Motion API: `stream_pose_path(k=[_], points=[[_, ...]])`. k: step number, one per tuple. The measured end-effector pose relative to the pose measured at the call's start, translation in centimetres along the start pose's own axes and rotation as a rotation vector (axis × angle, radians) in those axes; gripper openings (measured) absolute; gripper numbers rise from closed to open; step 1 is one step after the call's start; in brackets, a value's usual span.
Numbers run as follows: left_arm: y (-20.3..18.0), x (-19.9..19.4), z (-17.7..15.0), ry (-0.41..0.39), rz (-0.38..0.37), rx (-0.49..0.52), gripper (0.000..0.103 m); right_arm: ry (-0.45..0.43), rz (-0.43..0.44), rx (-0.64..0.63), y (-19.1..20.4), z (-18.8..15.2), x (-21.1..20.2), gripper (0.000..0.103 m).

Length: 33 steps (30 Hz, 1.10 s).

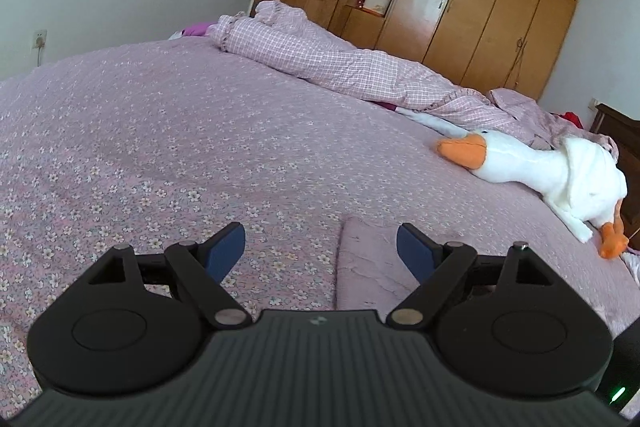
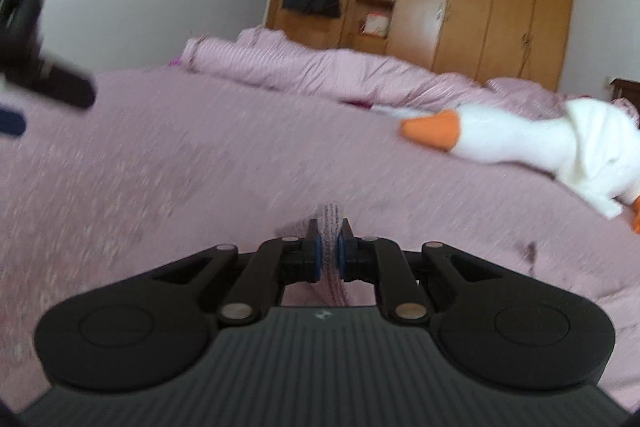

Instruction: Fold small clothes

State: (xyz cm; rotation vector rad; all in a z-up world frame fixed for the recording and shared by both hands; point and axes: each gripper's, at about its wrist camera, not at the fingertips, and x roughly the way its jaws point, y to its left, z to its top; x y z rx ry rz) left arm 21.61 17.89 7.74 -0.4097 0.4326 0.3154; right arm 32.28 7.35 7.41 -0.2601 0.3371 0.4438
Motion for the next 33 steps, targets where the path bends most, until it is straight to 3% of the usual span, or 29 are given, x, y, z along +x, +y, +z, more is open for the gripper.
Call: stream_pose_path(k=[8,16,19,21,26,31,33], points=[[-0.6,0.2,-0.4,-0.021,0.04,0.033,0.088,0.01,0.073,-0.034,0.7,-0.4,-0.4,0.012],[-0.4,0.4,-0.5,0.002,0.018,0.019,0.088,0.073,0.169,-0.036,1.3,-1.3,-1.0,0.015],[-0.7,0.5,-0.6,0.004,0.017,0.027,0.088,0.081,0.221,0.012,1.1,-1.6,-1.6,0.017],[-0.8,0.5,-0.7,0.009,0.018,0.029,0.088,0.087,0.264,0.048,1.0,-1.7,-1.6,0.028],[-1.0,0.5,-0.8,0.014,0.01,0.04,0.088,0.096,0.335,0.124,0.6,-1.7,-1.9,0.028],[-1.2,0.5,-1.7,0.025,-0.001,0.057,0.088,0.092,0.309,0.38,-2.9,-2.5,-3.3,0.031],[-1.1,0.4,-2.6,0.03,-0.029,0.04,0.088,0.091,0.262,0.479,-4.6,-3.6,-4.3,0.04]])
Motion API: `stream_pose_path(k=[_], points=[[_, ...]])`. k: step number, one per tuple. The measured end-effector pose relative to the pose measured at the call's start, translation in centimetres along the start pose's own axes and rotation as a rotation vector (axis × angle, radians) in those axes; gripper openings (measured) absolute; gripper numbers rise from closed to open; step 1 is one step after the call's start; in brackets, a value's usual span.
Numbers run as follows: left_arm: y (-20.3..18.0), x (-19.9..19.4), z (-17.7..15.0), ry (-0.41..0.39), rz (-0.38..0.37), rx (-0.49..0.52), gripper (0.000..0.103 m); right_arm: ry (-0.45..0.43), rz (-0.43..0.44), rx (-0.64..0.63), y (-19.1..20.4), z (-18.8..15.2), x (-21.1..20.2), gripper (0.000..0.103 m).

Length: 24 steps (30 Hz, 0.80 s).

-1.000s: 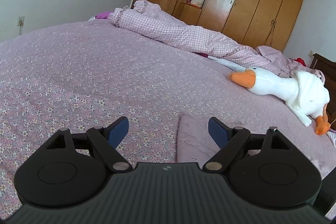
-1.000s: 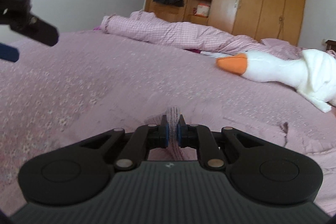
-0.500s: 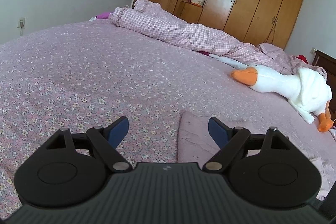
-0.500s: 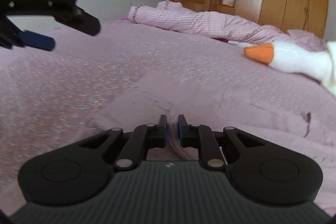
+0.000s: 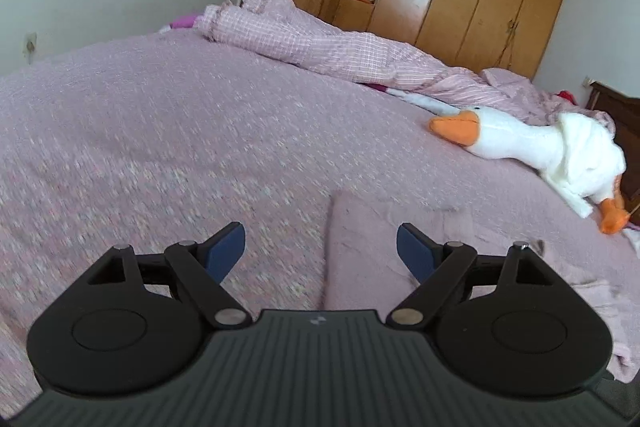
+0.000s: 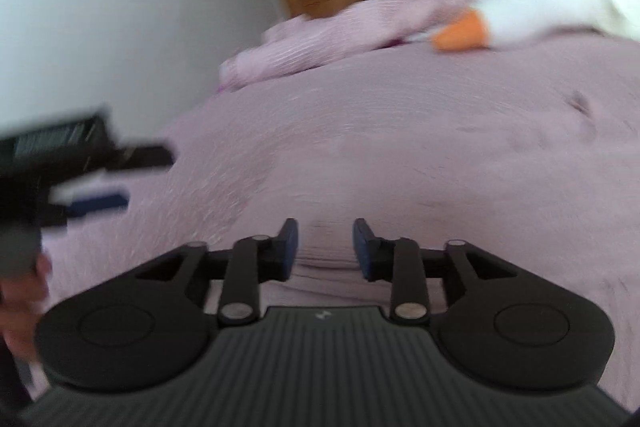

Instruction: Fold small clothes

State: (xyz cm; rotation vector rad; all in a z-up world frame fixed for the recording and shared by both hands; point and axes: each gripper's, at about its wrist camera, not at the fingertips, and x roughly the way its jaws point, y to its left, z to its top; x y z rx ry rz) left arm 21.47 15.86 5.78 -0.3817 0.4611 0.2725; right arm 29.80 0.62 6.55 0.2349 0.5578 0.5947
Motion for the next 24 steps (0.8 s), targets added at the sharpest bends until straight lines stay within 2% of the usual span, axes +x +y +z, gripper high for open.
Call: stream_pose_path(k=[3,8,12,15,20,24], points=[[-0.5,0.0,-1.1,0.046,-0.024,0.0,0.088,-0.012,-0.047,0.052,-2.0,-0.6,-2.1,0.04],[-2.1,-1.9,-2.8,0.016,-0.078,0.061,0.088,-0.038,-0.13,0.081,-5.2,-1.1,-6.9,0.04],[-3.2,-2.9,-4.8,0.039,-0.105,0.07,0.088,-0.066,-0.184,0.077,-6.9,-1.1,-10.5,0.041],[-4.1,-4.1,-6.8,0.047,-0.091,0.116,0.088,-0.071,-0.207,0.042,-7.9,-1.1,-12.7,0.041],[-3.8,-6.8,-9.9,0.08,-0.072,0.164,0.088,-0.076,-0.233,0.013,-9.8,-1.8,-16.6,0.048],[-2.5,-9.2,-11.7,0.159,-0.017,0.191,0.088,-0.067,-0.254,0.051,-11.9,-3.5,-19.8,0.055]])
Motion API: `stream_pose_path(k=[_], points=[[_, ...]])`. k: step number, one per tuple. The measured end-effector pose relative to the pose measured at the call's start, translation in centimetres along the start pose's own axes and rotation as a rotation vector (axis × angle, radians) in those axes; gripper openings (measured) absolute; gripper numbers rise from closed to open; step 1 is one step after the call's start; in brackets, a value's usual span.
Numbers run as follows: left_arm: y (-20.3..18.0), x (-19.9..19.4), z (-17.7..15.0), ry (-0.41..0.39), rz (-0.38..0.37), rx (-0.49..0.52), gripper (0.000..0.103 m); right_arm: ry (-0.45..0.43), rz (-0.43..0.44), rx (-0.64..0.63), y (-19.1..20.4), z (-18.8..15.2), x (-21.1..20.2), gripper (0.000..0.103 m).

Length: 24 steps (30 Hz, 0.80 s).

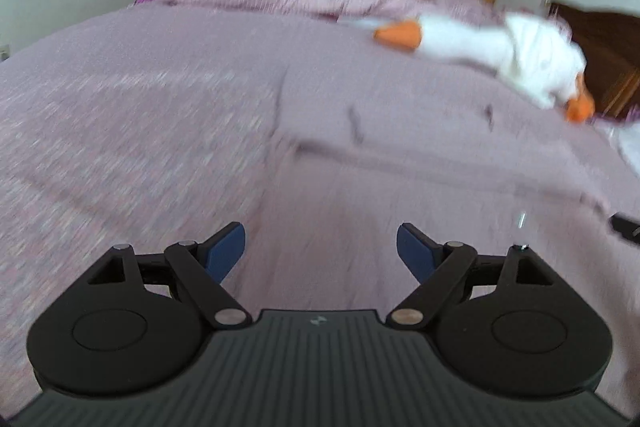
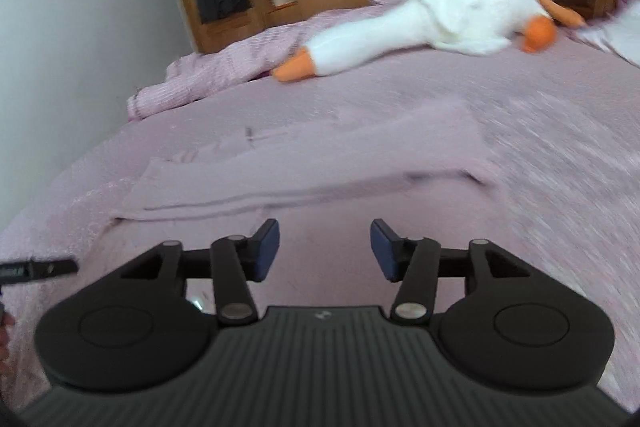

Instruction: Fold small clothes

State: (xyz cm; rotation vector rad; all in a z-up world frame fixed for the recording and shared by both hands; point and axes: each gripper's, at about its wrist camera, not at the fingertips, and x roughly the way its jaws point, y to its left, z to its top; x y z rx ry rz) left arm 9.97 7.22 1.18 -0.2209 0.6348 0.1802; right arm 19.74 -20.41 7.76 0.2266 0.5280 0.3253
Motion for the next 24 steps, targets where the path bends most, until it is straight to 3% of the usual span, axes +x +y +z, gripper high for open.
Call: stream_pose_path(k=[4,9,12,17,24], points=[[2.0,-2.0,-2.9,0.071,-0.047,-0.038,0.088,0.002,0.0,0.077,-3.1,-2.4,-2.7,0.055],[3.1,-4.7,-5.3,0.092,-0.094,-0.089,0.098,-0.046,-0.044,0.207,-7.1,-4.0,-6.1,0.057],[3.0,-5.6,-6.4,0.088,-0.127,-0.124,0.1,-0.053,-0.012,0.314,-9.6,-4.5,-7.2,0.058],[2.6,-5.9,-7.4,0.073,-0.151,-0.065,0.103,0.0,0.076,0.541,-13.3,-6.2,-7.4,0.055],[2.1,-5.8,-7.2,0.085,-0.13,-0.053,0.103,0.022,0.138,0.593,-13.6,-7.2,-7.9,0.054]])
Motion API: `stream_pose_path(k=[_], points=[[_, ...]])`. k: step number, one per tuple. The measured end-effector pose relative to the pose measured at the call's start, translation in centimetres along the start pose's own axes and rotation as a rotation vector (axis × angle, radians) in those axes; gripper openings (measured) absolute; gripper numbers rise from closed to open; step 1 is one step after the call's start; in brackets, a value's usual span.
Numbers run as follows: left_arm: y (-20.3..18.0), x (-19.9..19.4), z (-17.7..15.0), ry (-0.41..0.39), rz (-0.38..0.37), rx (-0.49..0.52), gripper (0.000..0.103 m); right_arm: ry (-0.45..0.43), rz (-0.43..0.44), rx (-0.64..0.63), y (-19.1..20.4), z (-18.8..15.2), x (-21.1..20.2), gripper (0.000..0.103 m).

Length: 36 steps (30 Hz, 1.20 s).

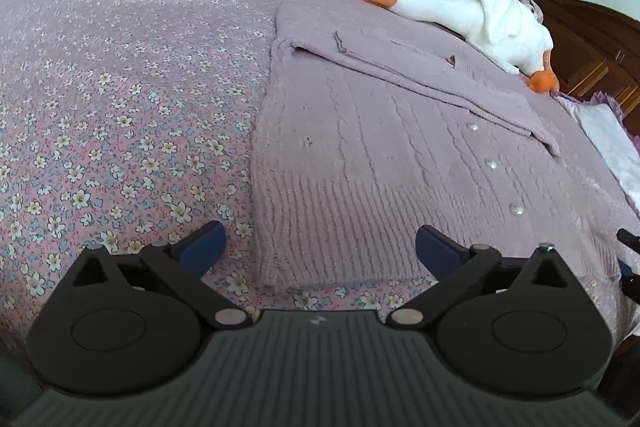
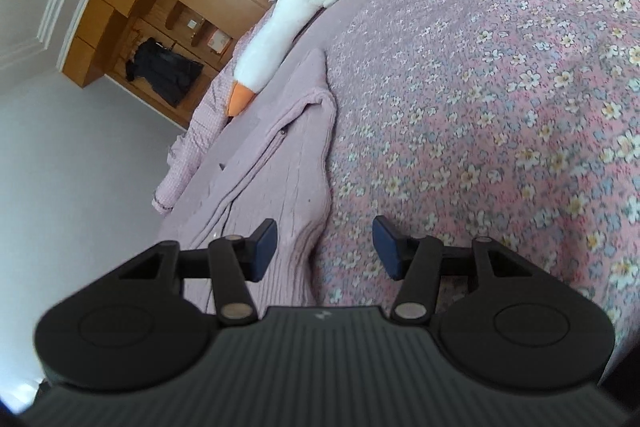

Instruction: Fold small clothes

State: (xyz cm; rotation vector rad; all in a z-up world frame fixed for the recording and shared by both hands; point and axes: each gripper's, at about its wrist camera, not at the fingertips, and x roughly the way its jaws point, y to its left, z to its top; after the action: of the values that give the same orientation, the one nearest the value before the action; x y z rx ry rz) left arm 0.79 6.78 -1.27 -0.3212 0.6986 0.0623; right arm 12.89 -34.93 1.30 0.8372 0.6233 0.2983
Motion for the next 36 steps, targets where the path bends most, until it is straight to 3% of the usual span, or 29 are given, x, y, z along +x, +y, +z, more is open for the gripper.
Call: stream_pose_path(k=[5,9,11,14,19,23,29,36], points=[[-0.8,0.2,-0.4,0.006,0.028,0.073,0.103,0.031,0.009,-0.006,0.6,-0.8,0.0,0.055],[0.3,0.0,-0.4,-0.002,-0.014,0.028,0.103,0.079,0.027,-0.032,1.4,-1.1,0.8,0.055],[1.6,-0.2,-0.2,-0.014,-0.075,-0.057,0.103,0.088,0.026,-0.051,1.8,-1.2,1.0,0.055],[3.3,-0.4,0.2,0.012,-0.223,-0.187,0.103,0.087,0.029,-0.051,1.7,-1.4,1.0,0.055],[4.8,0.1,0.2,0.048,-0.401,-0.34,0.103,0.07,0.032,-0.035,1.4,-1.5,0.8,0.054],[4.8,1.6,1.3,0.049,-0.421,-0.359,0.103,0.062,0.023,-0.05,1.5,-1.7,0.8,0.054],[5.2,3.7,3.2,-0.013,-0.389,-0.374,0.102,0.057,0.022,-0.06,1.7,-1.6,1.1,0.055],[5.9,0.8,0.3,0.046,-0.45,-0.451,0.102,0.057,0.028,-0.059,1.6,-1.7,1.0,0.054]])
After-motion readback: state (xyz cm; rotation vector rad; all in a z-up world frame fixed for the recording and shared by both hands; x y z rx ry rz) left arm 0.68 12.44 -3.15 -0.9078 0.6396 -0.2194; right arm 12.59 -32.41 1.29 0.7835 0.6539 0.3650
